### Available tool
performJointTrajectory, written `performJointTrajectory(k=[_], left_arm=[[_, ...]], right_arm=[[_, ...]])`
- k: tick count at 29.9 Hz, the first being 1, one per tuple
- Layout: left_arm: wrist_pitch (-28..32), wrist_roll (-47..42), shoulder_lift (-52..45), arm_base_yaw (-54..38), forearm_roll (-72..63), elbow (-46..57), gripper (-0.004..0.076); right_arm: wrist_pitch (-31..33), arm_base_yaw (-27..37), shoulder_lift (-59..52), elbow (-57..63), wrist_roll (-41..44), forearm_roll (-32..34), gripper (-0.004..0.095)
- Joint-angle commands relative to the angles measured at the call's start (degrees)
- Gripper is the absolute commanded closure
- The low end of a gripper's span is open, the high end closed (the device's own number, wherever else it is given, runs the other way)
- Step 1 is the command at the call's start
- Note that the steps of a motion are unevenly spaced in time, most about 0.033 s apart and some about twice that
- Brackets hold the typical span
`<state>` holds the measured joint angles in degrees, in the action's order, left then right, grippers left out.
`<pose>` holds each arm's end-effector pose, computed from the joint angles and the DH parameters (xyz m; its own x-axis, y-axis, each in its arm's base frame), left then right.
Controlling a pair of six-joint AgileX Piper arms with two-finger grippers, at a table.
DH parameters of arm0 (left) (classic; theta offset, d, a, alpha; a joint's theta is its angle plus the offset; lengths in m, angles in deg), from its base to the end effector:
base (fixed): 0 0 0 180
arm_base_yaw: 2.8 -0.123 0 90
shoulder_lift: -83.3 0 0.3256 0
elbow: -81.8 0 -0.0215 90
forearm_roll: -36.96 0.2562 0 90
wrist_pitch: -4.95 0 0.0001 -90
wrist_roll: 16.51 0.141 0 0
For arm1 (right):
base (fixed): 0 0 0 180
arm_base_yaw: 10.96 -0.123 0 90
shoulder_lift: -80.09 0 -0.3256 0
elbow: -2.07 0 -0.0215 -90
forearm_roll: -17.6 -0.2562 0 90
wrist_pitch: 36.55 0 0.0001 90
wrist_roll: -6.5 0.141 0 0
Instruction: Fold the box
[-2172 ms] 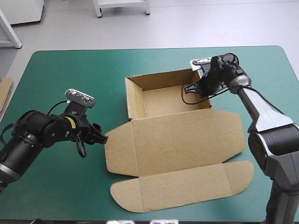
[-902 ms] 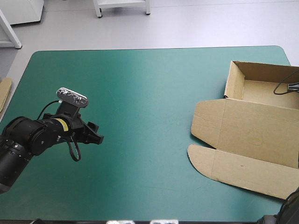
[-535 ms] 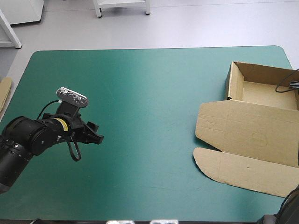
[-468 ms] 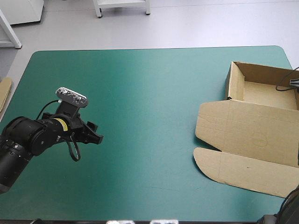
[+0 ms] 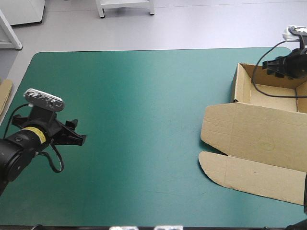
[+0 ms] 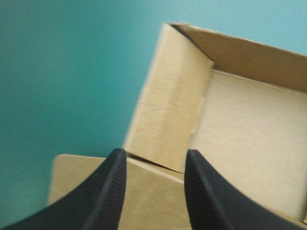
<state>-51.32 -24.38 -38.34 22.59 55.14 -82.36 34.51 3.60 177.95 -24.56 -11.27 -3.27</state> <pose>0.1742 -0.0422 0.4047 -0.5593 0.3114 -0.7683 0.2565 0.9463 0.1969 0.3638 -0.0454 0.4450 -0.7456 0.0128 -0.6662 -0.1088 0.9841 0.1407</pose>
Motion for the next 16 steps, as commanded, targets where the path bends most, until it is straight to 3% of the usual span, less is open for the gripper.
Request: performJointTrajectory(k=[1, 8, 16], left_arm=[[2.36, -3.4, -4.26, 0.36, 4.3, -1.45, 0.0304], [3.24, -3.67, -12.7, 0.36, 3.76, 2.9, 0.0304], [9.07, -4.73, -24.98, 0.36, 0.2, 17.78, 0.0304]], right_arm=[[-1.87, -6.36, -9.73, 1.06, -2.27, -2.52, 0.0564], [-9.19, -19.06, -28.23, 14.57, -3.4, -2.27, 0.0571], [-24.86, -21.67, -56.63, 46.1, -7.27, -2.4, 0.0615]])
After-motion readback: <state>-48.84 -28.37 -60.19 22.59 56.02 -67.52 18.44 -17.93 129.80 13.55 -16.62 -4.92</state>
